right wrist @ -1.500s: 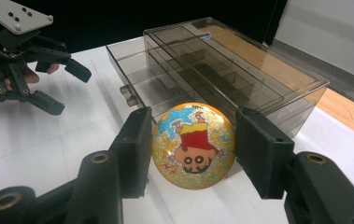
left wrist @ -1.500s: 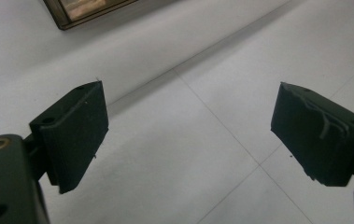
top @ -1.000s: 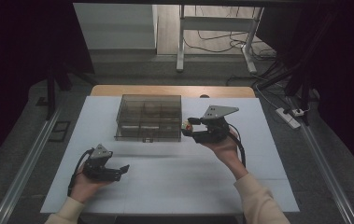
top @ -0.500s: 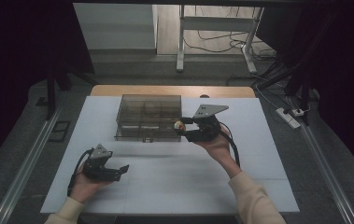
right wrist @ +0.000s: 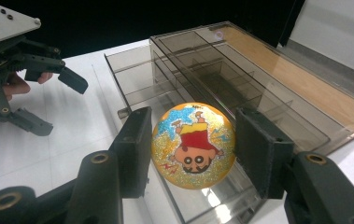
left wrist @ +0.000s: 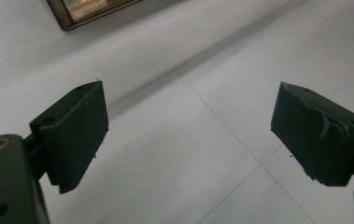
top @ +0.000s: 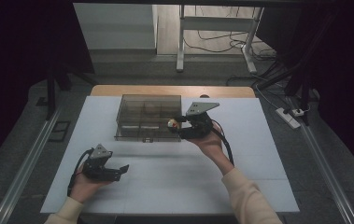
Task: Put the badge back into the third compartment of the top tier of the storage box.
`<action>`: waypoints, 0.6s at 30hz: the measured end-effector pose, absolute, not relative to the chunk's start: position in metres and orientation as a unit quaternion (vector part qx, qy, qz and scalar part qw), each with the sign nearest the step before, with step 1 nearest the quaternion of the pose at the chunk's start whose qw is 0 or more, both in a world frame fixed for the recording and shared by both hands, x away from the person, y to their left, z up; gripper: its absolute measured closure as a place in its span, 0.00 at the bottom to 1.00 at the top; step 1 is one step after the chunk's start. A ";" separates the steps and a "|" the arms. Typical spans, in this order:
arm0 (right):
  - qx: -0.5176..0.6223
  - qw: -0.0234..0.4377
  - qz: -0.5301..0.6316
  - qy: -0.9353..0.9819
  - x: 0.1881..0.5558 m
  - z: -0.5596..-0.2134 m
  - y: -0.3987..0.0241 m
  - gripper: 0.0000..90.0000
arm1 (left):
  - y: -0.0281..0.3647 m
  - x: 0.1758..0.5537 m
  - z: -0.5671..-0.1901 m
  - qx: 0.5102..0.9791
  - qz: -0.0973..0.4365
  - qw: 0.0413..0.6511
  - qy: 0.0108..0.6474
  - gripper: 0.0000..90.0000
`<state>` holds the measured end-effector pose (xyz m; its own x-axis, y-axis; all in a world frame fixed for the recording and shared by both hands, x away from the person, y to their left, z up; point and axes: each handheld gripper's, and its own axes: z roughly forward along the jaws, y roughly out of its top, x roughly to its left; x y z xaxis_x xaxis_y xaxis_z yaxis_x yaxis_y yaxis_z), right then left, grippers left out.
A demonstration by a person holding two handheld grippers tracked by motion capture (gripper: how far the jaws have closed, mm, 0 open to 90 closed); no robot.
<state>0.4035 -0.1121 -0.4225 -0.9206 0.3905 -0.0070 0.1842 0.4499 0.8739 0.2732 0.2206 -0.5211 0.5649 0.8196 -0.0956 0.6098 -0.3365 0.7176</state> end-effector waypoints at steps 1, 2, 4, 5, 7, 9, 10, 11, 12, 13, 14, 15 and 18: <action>0.169 0.103 0.496 0.846 0.405 -0.423 -0.111 0.53 | 0.221 0.273 -0.521 0.805 0.143 0.367 0.444 0.13; 0.170 0.104 0.495 0.846 0.407 -0.425 -0.108 0.53 | 0.221 0.273 -0.521 0.804 0.144 0.367 0.444 0.13; 0.169 0.104 0.492 0.848 0.411 -0.427 -0.105 0.53 | 0.221 0.273 -0.521 0.804 0.144 0.368 0.445 0.13; 0.170 0.104 0.490 0.848 0.412 -0.428 -0.104 0.53 | 0.221 0.273 -0.521 0.804 0.144 0.368 0.445 0.13; 0.171 0.102 0.488 0.850 0.415 -0.432 -0.101 0.53 | 0.222 0.272 -0.521 0.804 0.144 0.368 0.445 0.13; 0.174 0.100 0.486 0.851 0.418 -0.435 -0.099 0.53 | 0.222 0.273 -0.521 0.803 0.145 0.367 0.446 0.13; 0.175 0.099 0.485 0.851 0.419 -0.436 -0.099 0.53 | 0.223 0.273 -0.521 0.804 0.145 0.367 0.446 0.13; 0.176 0.098 0.483 0.852 0.421 -0.439 -0.098 0.53 | 0.223 0.273 -0.521 0.804 0.145 0.366 0.446 0.13; 0.177 0.097 0.481 0.853 0.422 -0.440 -0.097 0.53 | 0.223 0.273 -0.521 0.804 0.145 0.366 0.446 0.13; 0.178 0.097 0.479 0.854 0.423 -0.442 -0.096 0.53 | 0.223 0.273 -0.521 0.804 0.145 0.366 0.446 0.13; 0.179 0.097 0.476 0.856 0.424 -0.443 -0.096 0.53 | 0.223 0.273 -0.521 0.804 0.145 0.367 0.446 0.13; 0.180 0.096 0.475 0.856 0.424 -0.445 -0.095 0.53 | 0.223 0.273 -0.521 0.804 0.145 0.367 0.445 0.13; 0.181 0.093 0.472 0.858 0.426 -0.448 -0.093 0.52 | 0.223 0.272 -0.521 0.803 0.145 0.367 0.446 0.13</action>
<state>0.4258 -0.0934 -0.4478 -0.9169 0.3988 0.0125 0.2238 0.4880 0.8437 0.2725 0.2234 -0.5214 0.5607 0.8226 -0.0946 0.6099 -0.3330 0.7191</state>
